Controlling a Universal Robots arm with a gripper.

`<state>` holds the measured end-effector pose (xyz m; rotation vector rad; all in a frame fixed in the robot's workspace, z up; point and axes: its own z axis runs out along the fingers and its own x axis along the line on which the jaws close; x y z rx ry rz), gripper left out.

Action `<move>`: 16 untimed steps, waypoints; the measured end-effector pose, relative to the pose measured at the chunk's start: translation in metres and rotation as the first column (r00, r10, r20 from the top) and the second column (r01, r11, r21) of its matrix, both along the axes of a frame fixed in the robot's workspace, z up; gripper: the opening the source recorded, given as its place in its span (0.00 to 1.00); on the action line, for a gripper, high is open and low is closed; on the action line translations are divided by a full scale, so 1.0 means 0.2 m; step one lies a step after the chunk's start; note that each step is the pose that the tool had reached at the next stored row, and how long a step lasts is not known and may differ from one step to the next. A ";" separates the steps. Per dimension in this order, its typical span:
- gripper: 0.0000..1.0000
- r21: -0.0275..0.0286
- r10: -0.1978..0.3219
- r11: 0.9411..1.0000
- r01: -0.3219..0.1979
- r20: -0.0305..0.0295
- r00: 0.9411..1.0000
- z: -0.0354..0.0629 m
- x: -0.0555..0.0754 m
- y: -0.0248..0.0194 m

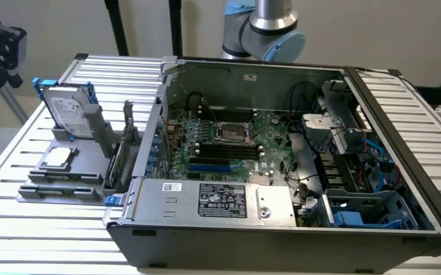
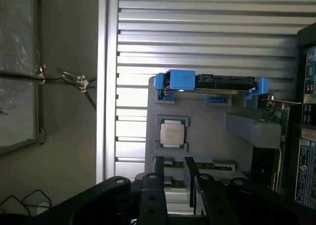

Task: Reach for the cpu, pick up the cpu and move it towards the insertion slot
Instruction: 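Pick up the cpu and move it towards the insertion slot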

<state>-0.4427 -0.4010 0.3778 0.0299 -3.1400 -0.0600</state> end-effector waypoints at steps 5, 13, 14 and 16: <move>0.48 0.000 0.000 1.000 0.000 -0.004 1.000 -0.005 0.03 -0.001; 0.60 0.000 0.000 1.000 0.000 -0.007 1.000 -0.060 0.07 -0.011; 0.60 0.000 0.000 1.000 0.000 -0.007 1.000 -0.069 0.08 -0.014; 0.60 0.000 0.000 1.000 0.000 -0.007 1.000 -0.088 0.08 -0.021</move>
